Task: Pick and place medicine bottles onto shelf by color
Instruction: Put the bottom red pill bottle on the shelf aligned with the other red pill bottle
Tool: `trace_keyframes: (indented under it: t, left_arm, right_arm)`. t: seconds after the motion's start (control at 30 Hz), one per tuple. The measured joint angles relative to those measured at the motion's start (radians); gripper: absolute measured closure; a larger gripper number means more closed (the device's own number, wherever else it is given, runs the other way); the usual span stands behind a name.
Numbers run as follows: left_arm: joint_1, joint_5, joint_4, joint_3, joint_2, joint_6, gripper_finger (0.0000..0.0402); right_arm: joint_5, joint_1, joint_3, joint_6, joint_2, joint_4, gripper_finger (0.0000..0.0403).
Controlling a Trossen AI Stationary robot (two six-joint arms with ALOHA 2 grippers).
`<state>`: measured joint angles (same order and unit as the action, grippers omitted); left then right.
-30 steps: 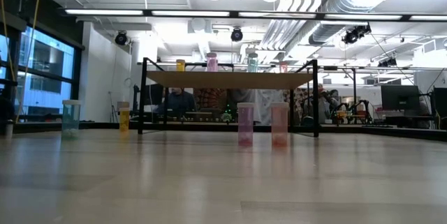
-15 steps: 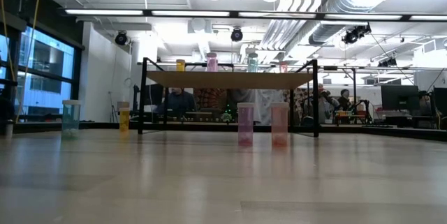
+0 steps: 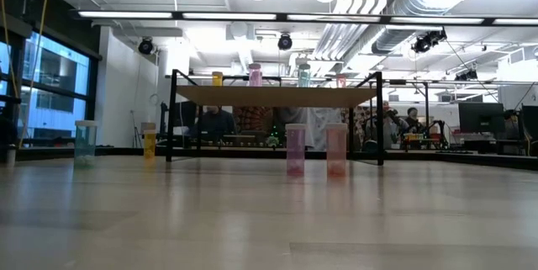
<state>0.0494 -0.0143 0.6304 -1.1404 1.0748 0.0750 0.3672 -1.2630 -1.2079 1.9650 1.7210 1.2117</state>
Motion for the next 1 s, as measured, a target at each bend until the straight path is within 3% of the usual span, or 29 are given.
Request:
trace_keyframes:
  t: [0.67, 1.0]
  left_arm:
    - [0.000, 0.000, 0.000, 0.000, 0.000, 0.026, 0.0206]
    - [0.000, 0.000, -0.001, 0.000, 0.000, 0.026, 0.0206]
  right_arm:
    - [0.001, 0.002, 0.055, 0.054, 0.002, -0.082, 0.0233]
    - [0.041, 0.003, 0.147, 0.099, 0.002, -0.171, 0.0233]
